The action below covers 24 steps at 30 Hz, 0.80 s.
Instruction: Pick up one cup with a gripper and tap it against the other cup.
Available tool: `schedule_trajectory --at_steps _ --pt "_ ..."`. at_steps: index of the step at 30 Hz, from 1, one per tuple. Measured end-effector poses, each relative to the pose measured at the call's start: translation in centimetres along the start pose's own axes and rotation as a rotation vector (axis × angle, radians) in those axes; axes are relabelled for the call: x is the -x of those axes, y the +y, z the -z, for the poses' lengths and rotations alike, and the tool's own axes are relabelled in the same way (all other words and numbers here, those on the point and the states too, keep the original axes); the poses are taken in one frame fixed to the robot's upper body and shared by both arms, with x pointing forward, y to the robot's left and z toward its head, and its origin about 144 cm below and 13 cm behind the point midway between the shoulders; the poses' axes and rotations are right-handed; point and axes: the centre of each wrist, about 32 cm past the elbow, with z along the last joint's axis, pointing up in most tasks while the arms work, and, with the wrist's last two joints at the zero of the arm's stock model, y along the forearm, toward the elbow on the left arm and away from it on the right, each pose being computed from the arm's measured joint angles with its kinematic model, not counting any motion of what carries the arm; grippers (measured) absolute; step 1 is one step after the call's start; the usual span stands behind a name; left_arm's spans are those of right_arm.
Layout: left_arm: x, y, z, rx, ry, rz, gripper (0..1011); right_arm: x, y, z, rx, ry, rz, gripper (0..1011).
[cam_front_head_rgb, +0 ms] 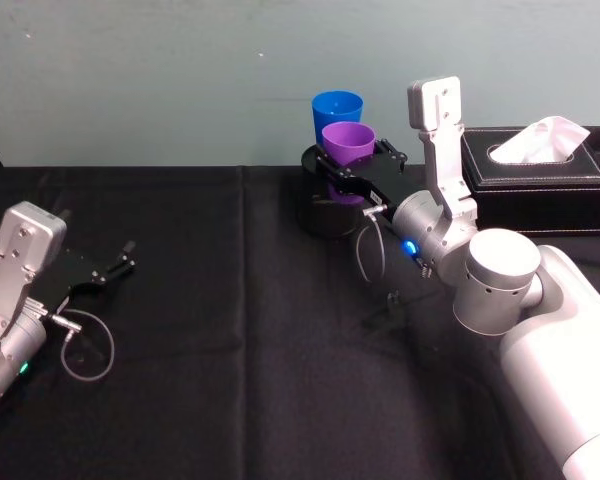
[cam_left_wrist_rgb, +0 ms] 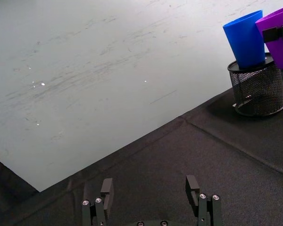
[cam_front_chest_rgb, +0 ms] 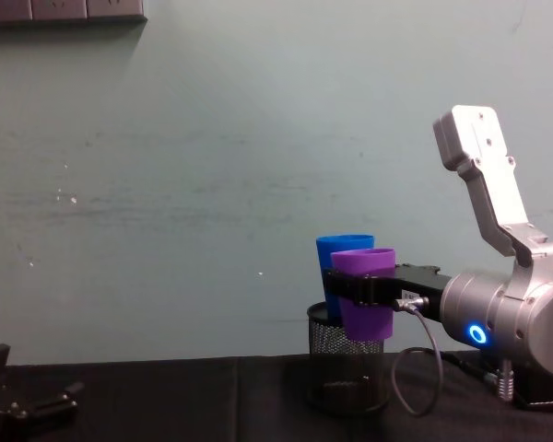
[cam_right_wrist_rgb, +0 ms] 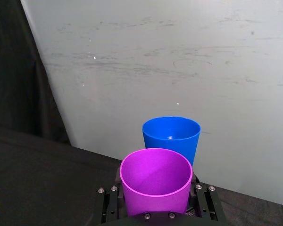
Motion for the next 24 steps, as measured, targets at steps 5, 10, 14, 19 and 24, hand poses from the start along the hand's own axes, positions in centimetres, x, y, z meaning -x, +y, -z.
schedule_trajectory --at_steps 5,10,14,19,24 --pt "0.0 0.0 0.0 0.0 0.0 0.0 1000 0.0 0.0 0.0 0.0 0.0 0.0 731" --pt "0.0 0.0 0.0 0.0 0.0 0.0 1000 0.0 0.0 0.0 0.0 0.0 0.0 731" --pt "0.0 0.0 0.0 0.0 0.0 0.0 1000 0.0 0.0 0.0 0.0 0.0 0.0 731" --pt "0.0 0.0 0.0 0.0 0.0 0.0 1000 0.0 0.0 0.0 0.0 0.0 0.0 731" --pt "0.0 0.0 0.0 0.0 0.0 0.0 1000 0.0 0.0 0.0 0.0 0.0 0.0 731"
